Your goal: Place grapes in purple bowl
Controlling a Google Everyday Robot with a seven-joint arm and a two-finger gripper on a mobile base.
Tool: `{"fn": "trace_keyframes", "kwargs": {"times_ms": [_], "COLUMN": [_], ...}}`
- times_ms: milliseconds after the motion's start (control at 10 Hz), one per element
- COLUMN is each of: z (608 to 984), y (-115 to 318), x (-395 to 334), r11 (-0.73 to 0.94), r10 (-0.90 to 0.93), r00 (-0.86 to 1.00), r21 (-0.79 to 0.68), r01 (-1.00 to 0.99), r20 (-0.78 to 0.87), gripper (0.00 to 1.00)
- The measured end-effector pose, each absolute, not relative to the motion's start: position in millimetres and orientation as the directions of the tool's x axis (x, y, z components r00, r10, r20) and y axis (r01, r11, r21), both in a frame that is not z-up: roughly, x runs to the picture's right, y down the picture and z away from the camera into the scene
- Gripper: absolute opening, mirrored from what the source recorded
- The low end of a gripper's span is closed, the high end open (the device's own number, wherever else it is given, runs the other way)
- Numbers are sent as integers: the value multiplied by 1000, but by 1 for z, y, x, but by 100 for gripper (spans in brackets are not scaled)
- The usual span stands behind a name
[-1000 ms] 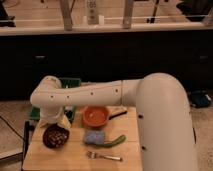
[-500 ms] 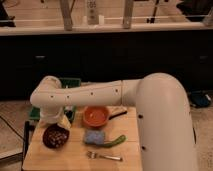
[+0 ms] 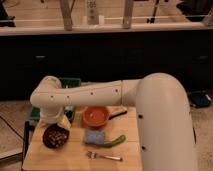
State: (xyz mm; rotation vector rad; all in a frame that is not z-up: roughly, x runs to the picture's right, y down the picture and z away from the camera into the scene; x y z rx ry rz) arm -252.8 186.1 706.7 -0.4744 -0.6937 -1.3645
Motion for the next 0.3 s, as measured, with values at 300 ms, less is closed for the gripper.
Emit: {"fn": "trace_keyframes", "kwargs": {"times_ms": [300], "z": [706], "y": [185], "x": [-253], "r11": [162], "r10": [-720], "r00": [59], "r21": [84], "r01": [983], "r20": [692], "gripper": [80]}}
